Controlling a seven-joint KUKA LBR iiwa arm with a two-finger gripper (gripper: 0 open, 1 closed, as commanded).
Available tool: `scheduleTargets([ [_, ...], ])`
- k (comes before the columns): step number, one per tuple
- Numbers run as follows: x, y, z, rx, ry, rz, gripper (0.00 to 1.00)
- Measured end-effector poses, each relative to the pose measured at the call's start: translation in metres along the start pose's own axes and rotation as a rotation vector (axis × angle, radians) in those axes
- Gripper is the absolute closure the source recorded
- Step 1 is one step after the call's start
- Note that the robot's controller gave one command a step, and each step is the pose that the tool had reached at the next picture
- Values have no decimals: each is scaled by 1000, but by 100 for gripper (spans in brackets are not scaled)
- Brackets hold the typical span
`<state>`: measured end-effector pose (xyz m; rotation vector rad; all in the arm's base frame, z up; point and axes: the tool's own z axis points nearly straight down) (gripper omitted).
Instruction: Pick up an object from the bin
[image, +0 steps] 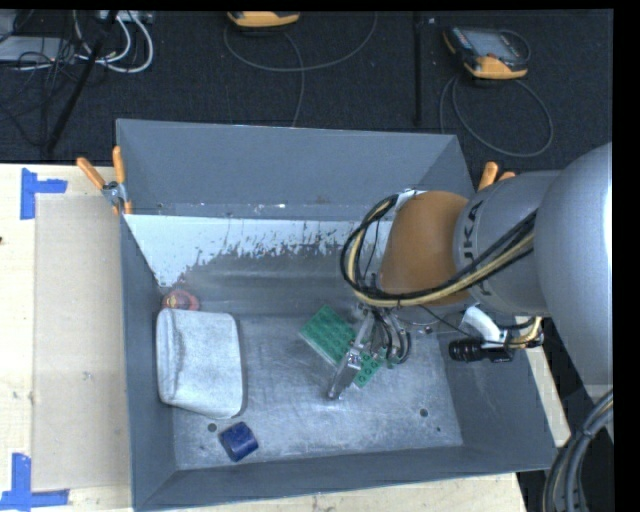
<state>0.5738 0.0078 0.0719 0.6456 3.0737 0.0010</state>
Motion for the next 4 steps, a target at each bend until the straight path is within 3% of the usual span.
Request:
scheduleTargets([
  [1, -3, 1, -5, -4, -6, 1, 100],
  [4, -4, 3, -55, -1, 0, -3, 100],
])
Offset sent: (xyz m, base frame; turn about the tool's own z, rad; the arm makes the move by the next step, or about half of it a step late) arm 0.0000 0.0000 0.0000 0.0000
